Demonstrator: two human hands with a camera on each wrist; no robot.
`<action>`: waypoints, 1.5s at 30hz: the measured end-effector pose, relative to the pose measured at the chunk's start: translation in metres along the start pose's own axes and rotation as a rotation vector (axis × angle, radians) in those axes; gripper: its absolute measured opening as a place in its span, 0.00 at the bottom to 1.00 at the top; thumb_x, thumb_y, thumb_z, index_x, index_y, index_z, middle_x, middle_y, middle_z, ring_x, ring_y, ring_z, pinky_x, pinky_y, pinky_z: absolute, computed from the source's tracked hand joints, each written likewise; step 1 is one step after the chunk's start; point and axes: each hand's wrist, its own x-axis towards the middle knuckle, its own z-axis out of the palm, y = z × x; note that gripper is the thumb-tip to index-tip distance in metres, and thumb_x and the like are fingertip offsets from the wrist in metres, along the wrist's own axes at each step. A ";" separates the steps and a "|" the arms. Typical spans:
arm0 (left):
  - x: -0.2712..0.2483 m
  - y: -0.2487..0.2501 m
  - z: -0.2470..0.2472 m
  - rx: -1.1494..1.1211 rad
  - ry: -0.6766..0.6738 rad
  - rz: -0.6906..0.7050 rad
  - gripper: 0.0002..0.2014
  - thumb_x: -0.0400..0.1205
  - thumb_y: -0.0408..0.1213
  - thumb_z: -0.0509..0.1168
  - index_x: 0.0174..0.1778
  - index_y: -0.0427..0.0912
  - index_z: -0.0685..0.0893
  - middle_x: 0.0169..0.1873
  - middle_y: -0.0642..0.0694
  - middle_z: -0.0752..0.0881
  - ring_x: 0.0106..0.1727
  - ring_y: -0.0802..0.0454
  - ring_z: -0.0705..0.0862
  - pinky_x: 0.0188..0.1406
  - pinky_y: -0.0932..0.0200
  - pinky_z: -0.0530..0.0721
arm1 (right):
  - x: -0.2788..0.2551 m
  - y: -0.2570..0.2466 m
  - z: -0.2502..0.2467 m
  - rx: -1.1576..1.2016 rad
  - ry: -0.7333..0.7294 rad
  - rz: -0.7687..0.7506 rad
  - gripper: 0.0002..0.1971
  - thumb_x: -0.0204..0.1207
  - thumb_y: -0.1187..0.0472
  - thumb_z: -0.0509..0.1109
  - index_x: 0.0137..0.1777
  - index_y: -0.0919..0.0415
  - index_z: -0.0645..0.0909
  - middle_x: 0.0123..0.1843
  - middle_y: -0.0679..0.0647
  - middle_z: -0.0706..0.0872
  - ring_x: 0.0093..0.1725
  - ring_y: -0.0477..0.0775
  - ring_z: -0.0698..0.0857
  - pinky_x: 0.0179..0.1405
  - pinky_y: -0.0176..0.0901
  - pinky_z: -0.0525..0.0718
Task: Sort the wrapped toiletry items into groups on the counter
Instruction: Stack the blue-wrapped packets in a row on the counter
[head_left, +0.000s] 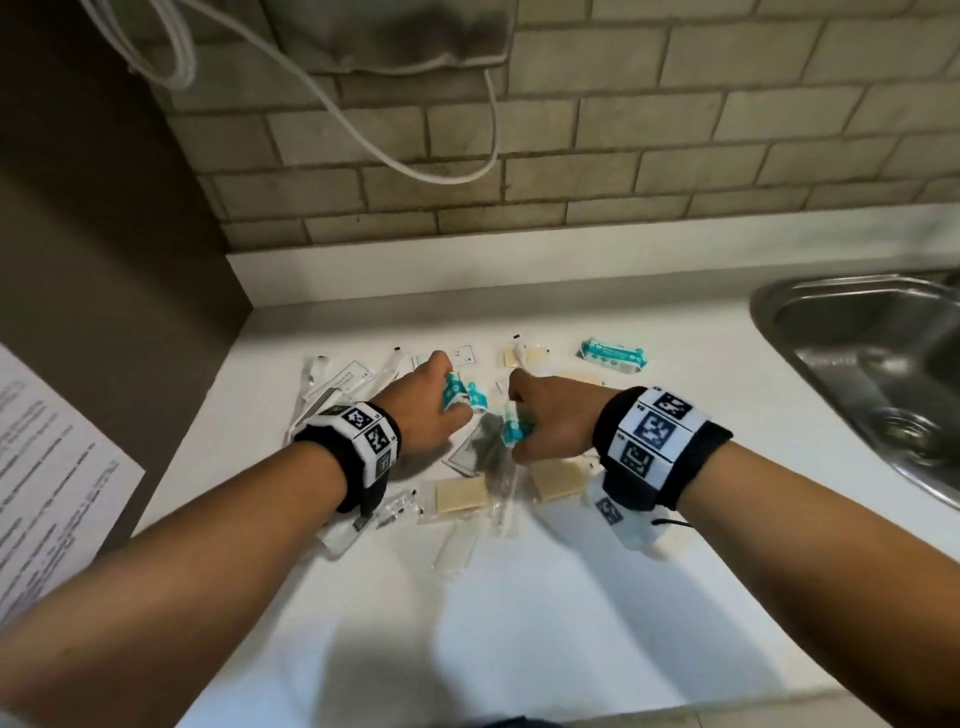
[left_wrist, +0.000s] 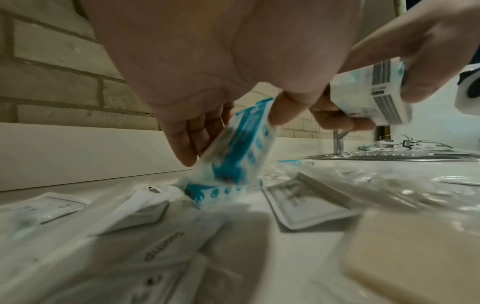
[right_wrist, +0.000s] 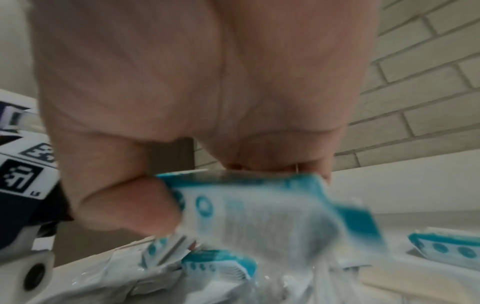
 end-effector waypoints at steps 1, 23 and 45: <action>0.006 0.000 -0.001 -0.014 0.006 -0.003 0.20 0.81 0.49 0.63 0.61 0.44 0.66 0.43 0.47 0.80 0.38 0.49 0.80 0.36 0.52 0.81 | 0.003 0.004 -0.004 0.021 0.018 0.002 0.36 0.71 0.49 0.75 0.72 0.60 0.62 0.48 0.48 0.77 0.46 0.53 0.80 0.41 0.45 0.78; 0.119 0.067 -0.046 0.313 0.021 0.095 0.23 0.70 0.63 0.73 0.48 0.51 0.77 0.44 0.49 0.84 0.42 0.48 0.80 0.37 0.57 0.74 | 0.092 0.157 -0.054 -0.085 0.215 0.338 0.28 0.68 0.54 0.79 0.64 0.61 0.74 0.56 0.56 0.83 0.49 0.56 0.82 0.45 0.45 0.83; 0.256 0.190 0.083 0.119 -0.239 0.208 0.19 0.76 0.53 0.72 0.55 0.42 0.85 0.51 0.43 0.88 0.51 0.43 0.84 0.44 0.59 0.77 | 0.034 0.247 -0.037 -0.035 0.387 0.199 0.15 0.69 0.56 0.74 0.55 0.54 0.79 0.50 0.51 0.81 0.49 0.57 0.85 0.40 0.42 0.74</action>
